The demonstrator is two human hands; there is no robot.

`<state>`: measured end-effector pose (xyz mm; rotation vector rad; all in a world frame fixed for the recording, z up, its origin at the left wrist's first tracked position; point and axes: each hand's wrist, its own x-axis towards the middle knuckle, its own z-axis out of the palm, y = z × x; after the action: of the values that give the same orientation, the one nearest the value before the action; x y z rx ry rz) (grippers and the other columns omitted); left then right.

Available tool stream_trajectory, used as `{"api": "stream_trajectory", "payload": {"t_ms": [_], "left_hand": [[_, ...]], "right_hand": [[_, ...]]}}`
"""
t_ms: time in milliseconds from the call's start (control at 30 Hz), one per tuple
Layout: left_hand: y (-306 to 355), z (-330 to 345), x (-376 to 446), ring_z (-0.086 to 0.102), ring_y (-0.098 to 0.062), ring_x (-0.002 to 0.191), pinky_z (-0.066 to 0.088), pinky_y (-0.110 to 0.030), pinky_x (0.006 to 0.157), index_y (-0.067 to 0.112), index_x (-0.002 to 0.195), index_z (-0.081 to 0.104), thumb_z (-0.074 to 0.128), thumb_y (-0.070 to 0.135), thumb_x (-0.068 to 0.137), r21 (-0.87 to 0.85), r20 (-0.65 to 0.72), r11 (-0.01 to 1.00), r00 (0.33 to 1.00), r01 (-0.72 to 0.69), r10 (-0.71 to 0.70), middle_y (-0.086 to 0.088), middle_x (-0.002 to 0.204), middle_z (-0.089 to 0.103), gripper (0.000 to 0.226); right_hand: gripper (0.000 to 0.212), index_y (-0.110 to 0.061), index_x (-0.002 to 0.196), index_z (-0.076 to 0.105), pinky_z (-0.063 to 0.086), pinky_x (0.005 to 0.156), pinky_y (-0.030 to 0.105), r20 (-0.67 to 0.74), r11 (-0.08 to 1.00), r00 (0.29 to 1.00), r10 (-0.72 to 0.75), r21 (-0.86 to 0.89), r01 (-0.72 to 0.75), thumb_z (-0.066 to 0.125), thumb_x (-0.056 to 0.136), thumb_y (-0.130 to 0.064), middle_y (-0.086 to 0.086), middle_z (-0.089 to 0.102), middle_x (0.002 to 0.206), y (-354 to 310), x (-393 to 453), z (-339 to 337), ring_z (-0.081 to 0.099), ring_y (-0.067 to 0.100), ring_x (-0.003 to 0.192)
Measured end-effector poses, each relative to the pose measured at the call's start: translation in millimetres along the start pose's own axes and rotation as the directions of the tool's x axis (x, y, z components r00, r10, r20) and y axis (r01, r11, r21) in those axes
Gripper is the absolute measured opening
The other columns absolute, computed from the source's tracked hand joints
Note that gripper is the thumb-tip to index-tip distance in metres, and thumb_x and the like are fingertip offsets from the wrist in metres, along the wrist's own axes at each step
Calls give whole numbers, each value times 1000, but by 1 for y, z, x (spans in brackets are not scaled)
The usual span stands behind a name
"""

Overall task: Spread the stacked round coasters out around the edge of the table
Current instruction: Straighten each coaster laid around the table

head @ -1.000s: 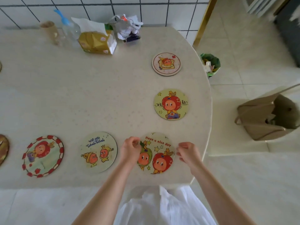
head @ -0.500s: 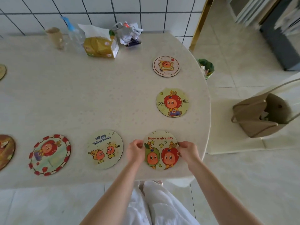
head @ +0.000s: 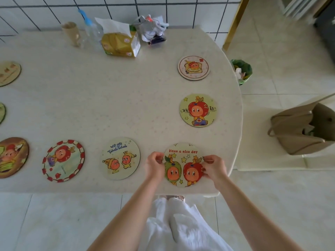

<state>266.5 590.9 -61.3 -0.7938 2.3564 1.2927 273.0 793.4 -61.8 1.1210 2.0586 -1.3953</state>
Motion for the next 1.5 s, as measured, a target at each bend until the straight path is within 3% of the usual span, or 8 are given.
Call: {"api": "stream_trajectory", "payload": {"t_ms": [333,567,733,933,1067,1200,1367,1500], "left_hand": [[0,0,-5,61,-15,85,52,-22,71,13,104,67,52,-13,83,-22,22,999,999,50,-50,-1,98,65,36],[-13,-34,-2,60,-9,84,48,-19,64,17,111,61,58,1,86,-19,-16,999,999,34,-34,5,101,61,30],[-42,-86,5,60,-10,83,42,-19,62,20,102,66,59,4,86,-102,-196,993,978,58,-77,5,96,65,24],[-81,-157,28,62,-17,86,46,-24,67,16,107,64,58,3,87,-126,-244,981,954,146,-173,3,93,65,24],[-96,-187,49,57,-12,81,44,-22,60,15,113,59,53,0,87,-103,-175,982,969,156,-172,7,90,59,31],[-98,-199,63,56,-10,78,40,-19,55,15,115,56,52,1,87,-136,-77,976,980,170,-182,2,96,64,32],[-92,-198,68,57,-18,100,45,-27,78,13,127,52,54,0,82,-190,23,952,970,241,-241,-2,114,61,46],[-88,-196,72,55,-13,87,37,-14,54,10,130,53,59,1,84,-150,22,964,976,218,-217,-4,114,65,47]], "right_hand": [[21,-12,104,59,55,76,39,99,816,984,-147,-551,177,49,86,-11,6,63,97,-28,5,-10,60,22,84],[25,-14,116,56,37,64,21,314,706,875,-369,-518,483,50,92,-17,2,60,115,-65,-10,40,51,12,91],[26,-14,116,58,39,77,24,426,689,815,-392,-452,567,50,91,-16,0,62,114,-91,-29,94,53,13,99],[28,-11,114,60,45,81,32,370,747,870,-325,-463,477,47,90,-16,4,62,111,-102,-58,164,53,20,102],[8,-13,83,50,33,52,23,265,762,916,-300,-510,398,47,86,-6,4,50,82,-92,-72,199,50,22,76],[35,-23,66,27,25,52,24,159,783,937,-312,-515,349,49,83,-3,0,37,75,-88,-84,221,39,21,77],[10,-10,81,54,38,67,30,77,837,965,-251,-483,257,49,83,-1,10,51,85,-90,-84,228,49,24,82],[33,-9,107,69,40,58,25,28,893,974,-227,-393,219,47,85,1,7,66,98,-92,-84,223,57,22,82]]}}
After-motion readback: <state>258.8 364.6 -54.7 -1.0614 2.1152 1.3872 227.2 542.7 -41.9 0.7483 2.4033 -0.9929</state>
